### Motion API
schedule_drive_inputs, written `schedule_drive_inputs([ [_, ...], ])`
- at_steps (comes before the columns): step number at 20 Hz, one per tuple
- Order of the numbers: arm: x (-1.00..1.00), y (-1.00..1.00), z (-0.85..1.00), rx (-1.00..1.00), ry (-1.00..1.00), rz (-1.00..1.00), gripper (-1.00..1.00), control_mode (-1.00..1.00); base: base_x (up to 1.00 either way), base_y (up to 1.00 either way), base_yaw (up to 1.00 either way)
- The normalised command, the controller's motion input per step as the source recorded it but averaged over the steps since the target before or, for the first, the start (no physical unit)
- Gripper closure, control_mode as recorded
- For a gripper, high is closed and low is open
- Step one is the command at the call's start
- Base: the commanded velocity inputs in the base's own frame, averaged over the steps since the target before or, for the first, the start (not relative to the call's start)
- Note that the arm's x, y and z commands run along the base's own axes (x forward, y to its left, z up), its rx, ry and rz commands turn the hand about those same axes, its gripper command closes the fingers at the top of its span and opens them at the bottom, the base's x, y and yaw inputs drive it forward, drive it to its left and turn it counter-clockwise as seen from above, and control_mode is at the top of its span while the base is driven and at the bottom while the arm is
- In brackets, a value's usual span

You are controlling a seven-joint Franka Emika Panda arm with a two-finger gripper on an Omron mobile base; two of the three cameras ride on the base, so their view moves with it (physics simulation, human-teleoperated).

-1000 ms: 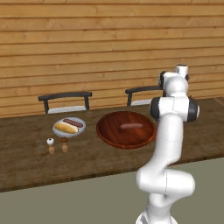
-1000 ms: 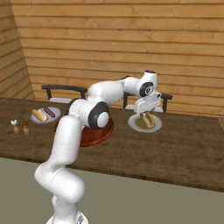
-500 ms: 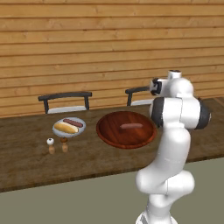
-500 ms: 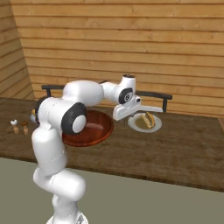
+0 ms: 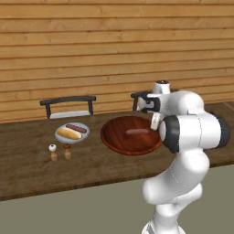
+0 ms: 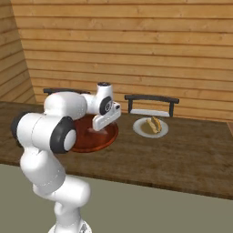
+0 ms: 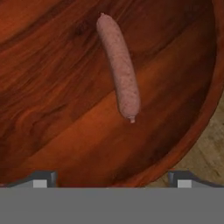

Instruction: Place one bun and one sausage from the bowl on each plate.

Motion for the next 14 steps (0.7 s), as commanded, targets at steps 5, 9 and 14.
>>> schedule_drive_inputs([
  [5,0.1,0.95,0.03,0.0,0.0,0.02,-1.0,-1.0,0.0,0.0,0.0],
  [9,0.8,0.49,-0.3,0.08,0.01,0.0,-1.0,-1.0,0.0,0.0,0.0],
  [14,0.5,0.09,-0.03,-0.04,0.17,-0.01,-1.0,-1.0,0.0,0.0,0.0],
])
